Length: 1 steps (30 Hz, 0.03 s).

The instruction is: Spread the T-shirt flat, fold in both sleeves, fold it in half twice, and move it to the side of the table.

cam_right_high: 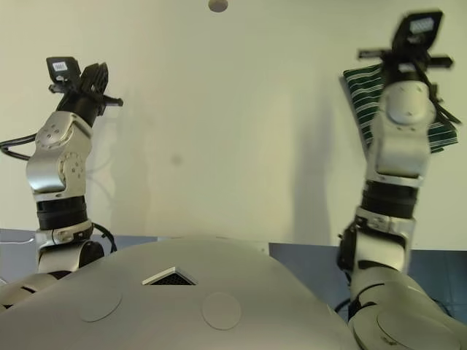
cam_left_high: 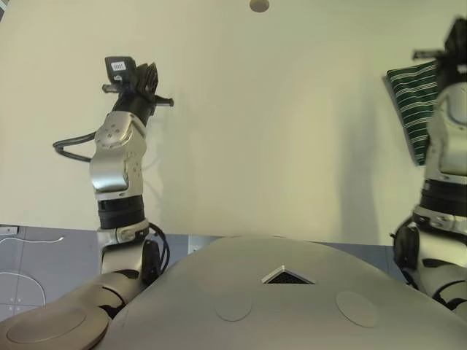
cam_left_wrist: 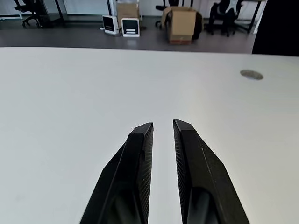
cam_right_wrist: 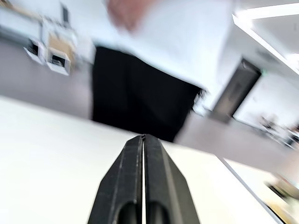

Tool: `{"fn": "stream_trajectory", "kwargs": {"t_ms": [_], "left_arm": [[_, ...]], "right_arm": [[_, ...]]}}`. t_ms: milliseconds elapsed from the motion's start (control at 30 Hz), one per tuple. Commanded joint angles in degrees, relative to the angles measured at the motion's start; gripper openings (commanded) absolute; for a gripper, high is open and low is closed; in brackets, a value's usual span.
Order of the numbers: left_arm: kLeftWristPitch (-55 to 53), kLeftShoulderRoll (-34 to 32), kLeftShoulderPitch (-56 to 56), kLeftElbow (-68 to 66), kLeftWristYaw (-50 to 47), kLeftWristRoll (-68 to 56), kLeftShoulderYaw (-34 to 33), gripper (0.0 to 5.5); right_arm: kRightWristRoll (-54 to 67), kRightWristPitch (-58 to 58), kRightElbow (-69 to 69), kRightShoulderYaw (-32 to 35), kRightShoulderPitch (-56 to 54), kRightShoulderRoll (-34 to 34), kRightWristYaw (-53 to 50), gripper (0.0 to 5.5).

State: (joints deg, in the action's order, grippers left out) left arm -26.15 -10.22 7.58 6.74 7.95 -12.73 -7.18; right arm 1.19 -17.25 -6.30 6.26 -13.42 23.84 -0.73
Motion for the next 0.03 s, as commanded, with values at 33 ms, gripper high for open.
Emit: {"fn": "stream_trajectory", "kwargs": {"t_ms": [33], "left_arm": [[6.26, 4.23, 6.83, -3.31, -0.49, -1.59, -0.42, 0.59]], "right_arm": [[-2.89, 3.97, -1.99, -3.84, -2.45, -5.75, -2.38, 0.00]]}}
